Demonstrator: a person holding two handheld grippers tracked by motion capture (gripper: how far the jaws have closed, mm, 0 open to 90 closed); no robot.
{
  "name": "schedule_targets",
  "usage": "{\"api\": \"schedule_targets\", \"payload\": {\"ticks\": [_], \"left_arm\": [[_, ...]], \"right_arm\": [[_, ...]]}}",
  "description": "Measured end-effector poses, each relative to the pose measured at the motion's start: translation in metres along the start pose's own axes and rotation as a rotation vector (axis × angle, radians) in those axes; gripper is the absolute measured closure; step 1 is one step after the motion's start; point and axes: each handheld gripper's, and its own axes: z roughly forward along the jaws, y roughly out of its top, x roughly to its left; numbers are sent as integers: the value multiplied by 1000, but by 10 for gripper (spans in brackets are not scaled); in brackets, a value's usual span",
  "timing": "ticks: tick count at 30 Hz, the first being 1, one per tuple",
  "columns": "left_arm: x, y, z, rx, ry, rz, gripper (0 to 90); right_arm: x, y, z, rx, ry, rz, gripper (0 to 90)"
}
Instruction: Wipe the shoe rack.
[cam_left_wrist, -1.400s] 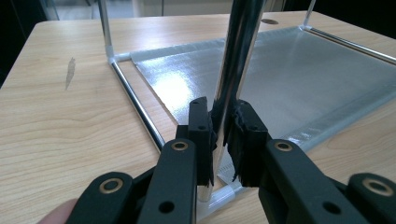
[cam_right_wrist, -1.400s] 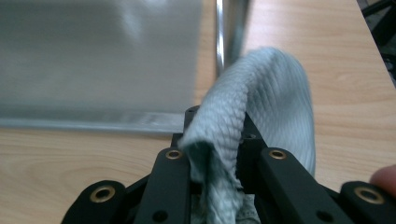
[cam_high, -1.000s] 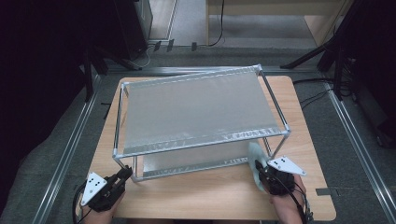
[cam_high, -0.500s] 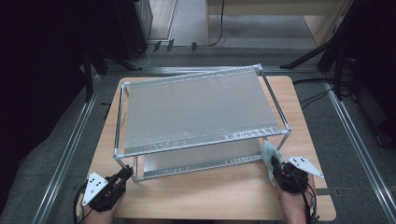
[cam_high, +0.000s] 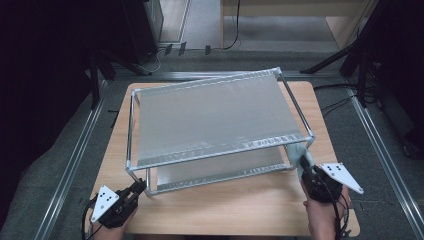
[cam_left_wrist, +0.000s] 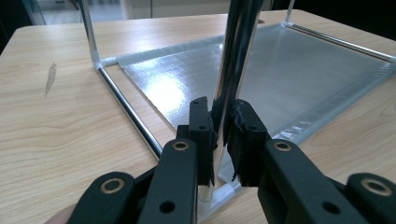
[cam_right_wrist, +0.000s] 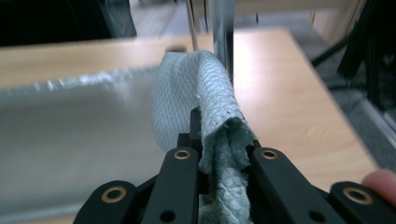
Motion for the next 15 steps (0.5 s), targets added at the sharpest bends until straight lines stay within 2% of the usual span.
{"api": "schedule_targets", "payload": {"ticks": [3, 5, 6, 9, 12, 15], "left_arm": [[0, 0, 0, 1, -3, 2, 811], [0, 0, 0, 1, -3, 2, 811], [0, 0, 0, 1, -4, 1, 811], [0, 0, 0, 2, -5, 1, 811], [-1, 0, 0, 0, -6, -1, 811], [-1, 0, 0, -3, -3, -1, 811]], "right_arm": [[-2, -21, 19, 103, -14, -12, 851], [-5, -33, 30, 170, -11, 4, 852], [-5, -35, 32, 179, -8, 7, 853], [-5, -31, 29, 162, -16, 9, 853], [-4, -19, 20, 108, -19, 2, 853], [-3, -1, 5, 42, 1, 10, 853]]}}
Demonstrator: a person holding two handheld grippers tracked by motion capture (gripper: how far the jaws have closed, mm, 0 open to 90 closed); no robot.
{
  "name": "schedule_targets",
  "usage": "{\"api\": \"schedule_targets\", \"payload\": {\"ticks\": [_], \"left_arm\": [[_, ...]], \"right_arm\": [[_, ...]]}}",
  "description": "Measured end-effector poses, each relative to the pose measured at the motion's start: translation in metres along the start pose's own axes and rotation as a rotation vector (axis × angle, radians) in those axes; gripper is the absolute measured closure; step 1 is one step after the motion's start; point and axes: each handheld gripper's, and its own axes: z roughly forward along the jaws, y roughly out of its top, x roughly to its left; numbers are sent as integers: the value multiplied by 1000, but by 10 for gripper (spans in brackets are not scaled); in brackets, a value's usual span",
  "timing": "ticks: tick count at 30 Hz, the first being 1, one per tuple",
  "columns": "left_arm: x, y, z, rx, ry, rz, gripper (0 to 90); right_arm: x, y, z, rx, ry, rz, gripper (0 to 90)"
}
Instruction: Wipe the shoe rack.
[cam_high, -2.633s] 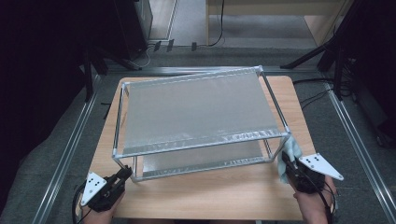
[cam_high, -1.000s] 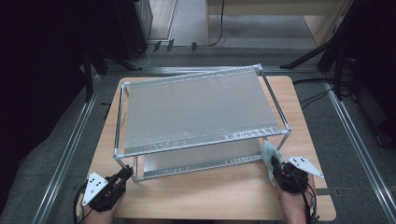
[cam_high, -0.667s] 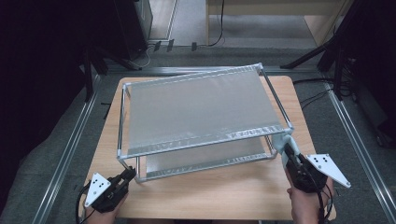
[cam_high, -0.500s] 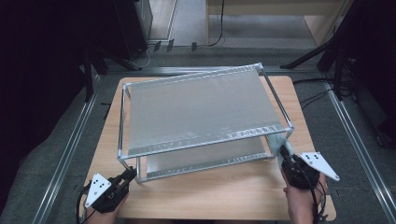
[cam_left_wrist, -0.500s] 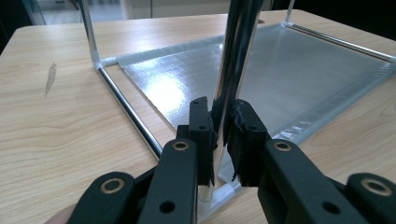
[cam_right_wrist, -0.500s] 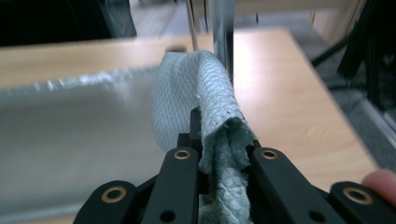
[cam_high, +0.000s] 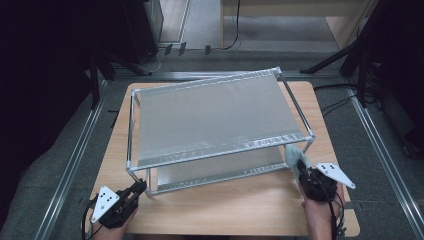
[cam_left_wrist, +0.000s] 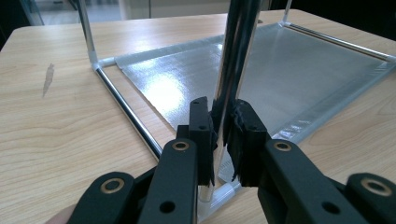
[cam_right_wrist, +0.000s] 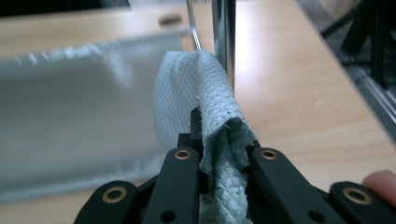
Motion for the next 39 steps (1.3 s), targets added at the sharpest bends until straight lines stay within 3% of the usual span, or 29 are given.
{"api": "schedule_targets", "payload": {"ticks": [4, 7, 9, 15, 18, 21, 24, 27, 30, 33, 37, 39], "left_arm": [[-1, 0, 0, 0, -2, 2, 811], [-2, 0, 0, 1, -3, 3, 811], [-3, 0, 0, 2, -5, 7, 811], [-3, 0, 0, 3, -11, 10, 812], [-3, 0, 0, 3, -11, 9, 811], [-3, 0, 0, 3, -12, 9, 811], [-3, 0, 0, 2, -13, 9, 812], [-3, 0, 0, 2, -12, 11, 812], [-3, 0, 0, 2, -10, 12, 812], [-3, 0, 0, 3, -11, 13, 812], [-5, 0, 1, 3, -14, 13, 812], [-5, 0, 1, 2, -16, 13, 812]], "right_arm": [[4, 21, -21, -97, 6, 0, 853], [3, 24, -24, -116, 1, 4, 853], [-1, 17, -16, -80, -5, 11, 853], [-12, -21, 22, 107, -32, 4, 852], [-10, -29, 30, 143, -32, 4, 852], [-5, -23, 25, 117, -35, -2, 852], [-1, -4, 7, 35, -14, 16, 853], [4, 19, -18, -75, -21, -4, 853], [5, 26, -26, -111, -37, -28, 854], [-2, 12, -11, -56, -49, -17, 854], [-11, -18, 19, 80, -63, -5, 855], [-13, -26, 27, 122, -66, -3, 855]]}}
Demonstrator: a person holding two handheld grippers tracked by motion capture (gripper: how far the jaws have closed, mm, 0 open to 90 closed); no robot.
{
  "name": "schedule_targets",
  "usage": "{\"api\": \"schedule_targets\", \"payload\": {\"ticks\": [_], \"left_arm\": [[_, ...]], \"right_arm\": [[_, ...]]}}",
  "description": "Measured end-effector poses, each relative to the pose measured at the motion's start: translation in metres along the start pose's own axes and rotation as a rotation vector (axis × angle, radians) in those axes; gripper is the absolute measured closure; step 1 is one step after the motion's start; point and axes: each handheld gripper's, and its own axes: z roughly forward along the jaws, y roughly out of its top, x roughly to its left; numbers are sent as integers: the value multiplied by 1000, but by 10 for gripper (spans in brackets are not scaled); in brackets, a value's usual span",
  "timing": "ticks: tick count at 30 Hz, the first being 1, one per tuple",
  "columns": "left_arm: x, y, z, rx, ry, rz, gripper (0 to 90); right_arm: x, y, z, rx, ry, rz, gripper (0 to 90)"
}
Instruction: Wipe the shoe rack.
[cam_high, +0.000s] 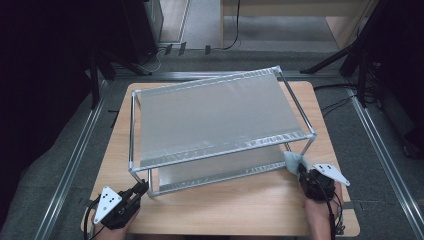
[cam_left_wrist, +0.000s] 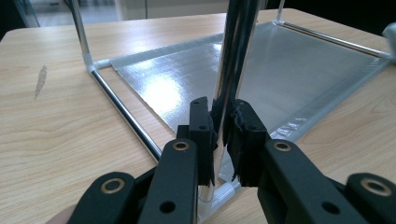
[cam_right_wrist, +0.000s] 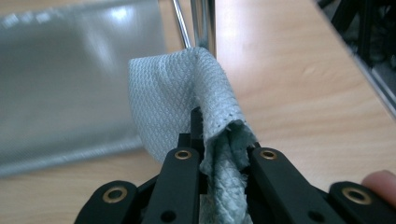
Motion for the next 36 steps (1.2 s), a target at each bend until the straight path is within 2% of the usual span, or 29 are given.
{"api": "schedule_targets", "payload": {"ticks": [3, 6, 9, 12, 14, 17, 20, 22, 24, 27, 29, 31, 33, 36], "left_arm": [[0, 0, 0, 0, -3, 1, 812], [1, 0, 0, 0, -4, 1, 812], [0, 0, -1, 1, -4, 1, 812], [0, 0, -1, -2, -6, 3, 812], [0, 0, -1, -3, -9, 1, 812], [0, 0, -1, -1, -28, 8, 811], [2, 0, -2, 5, -81, 8, 807], [3, 0, -3, 6, -116, 3, 798], [1, 0, -3, -3, -110, 2, 795], [-2, 0, -3, -7, -98, 18, 801], [-4, 0, -4, -7, -99, 34, 807], [-6, 0, -3, -7, -102, 43, 810], [-9, 0, -3, -6, -111, 46, 811], [-14, -1, -3, -5, -118, 64, 814]], "right_arm": [[2, 5, -4, -17, 5, 1, 855], [6, 19, -21, -91, 8, 0, 855], [9, 32, -40, -192, 11, 1, 855], [12, 38, -49, -232, 17, -8, 855], [12, 37, -45, -218, 15, -16, 855], [7, 25, -31, -144, 6, -5, 854], [0, 16, -27, -100, -9, -2, 854], [-7, 14, -29, -93, -46, -18, 854], [-16, 12, -32, -75, -90, -16, 854], [-31, 13, -41, -82, -130, 24, 854], [-37, 21, -55, -139, -144, 49, 855], [-35, 36, -72, -215, -143, 42, 856], [-27, 54, -89, -307, -107, 26, 855], [-7, 83, -103, -393, -45, -6, 855]]}}
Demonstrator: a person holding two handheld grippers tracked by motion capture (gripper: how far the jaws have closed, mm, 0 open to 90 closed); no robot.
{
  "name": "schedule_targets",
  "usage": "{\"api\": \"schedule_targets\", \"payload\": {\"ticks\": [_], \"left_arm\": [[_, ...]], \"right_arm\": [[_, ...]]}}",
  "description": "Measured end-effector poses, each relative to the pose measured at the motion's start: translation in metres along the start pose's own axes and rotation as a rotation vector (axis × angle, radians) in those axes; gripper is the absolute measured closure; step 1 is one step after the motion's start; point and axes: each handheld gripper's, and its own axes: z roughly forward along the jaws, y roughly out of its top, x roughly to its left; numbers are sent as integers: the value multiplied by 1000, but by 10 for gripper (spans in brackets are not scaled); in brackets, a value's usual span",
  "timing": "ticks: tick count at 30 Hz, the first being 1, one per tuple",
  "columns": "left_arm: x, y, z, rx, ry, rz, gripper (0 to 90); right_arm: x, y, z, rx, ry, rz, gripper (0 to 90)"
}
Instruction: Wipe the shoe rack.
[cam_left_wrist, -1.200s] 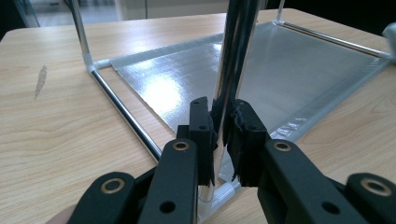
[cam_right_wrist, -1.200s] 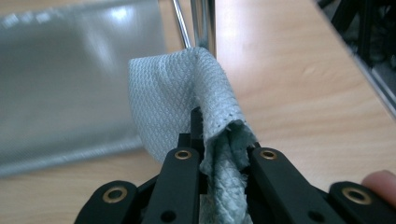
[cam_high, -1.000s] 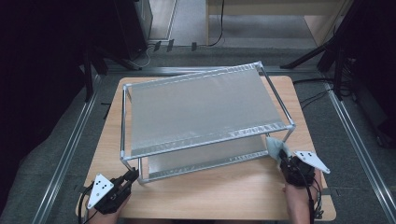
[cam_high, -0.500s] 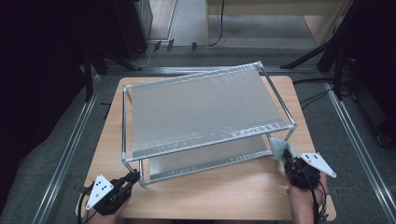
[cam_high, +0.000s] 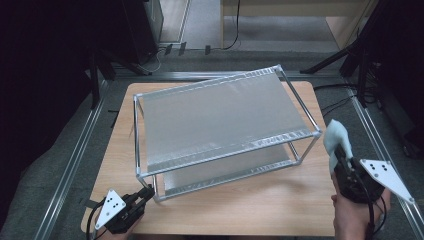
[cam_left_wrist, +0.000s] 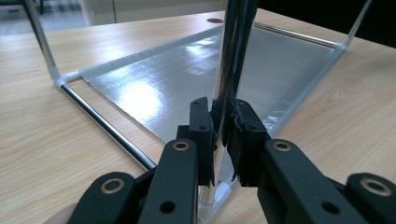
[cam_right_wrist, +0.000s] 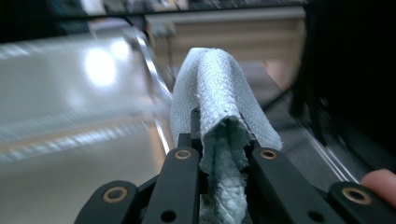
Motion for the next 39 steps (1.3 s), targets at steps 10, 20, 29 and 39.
{"api": "schedule_targets", "payload": {"ticks": [10, 20, 29, 39], "left_arm": [[-13, 0, 4, 1, -33, 19, 817], [-39, 1, 11, 0, -89, 35, 816], [-64, 1, 20, -7, -93, 14, 815], [-64, 1, 20, -7, -101, 14, 814]], "right_arm": [[68, 7, 53, 72, 178, -120, 853], [136, -9, 34, 74, 354, -186, 854], [206, -26, -1, 76, 569, -198, 854], [234, -21, -27, 80, 759, -200, 515]]}}
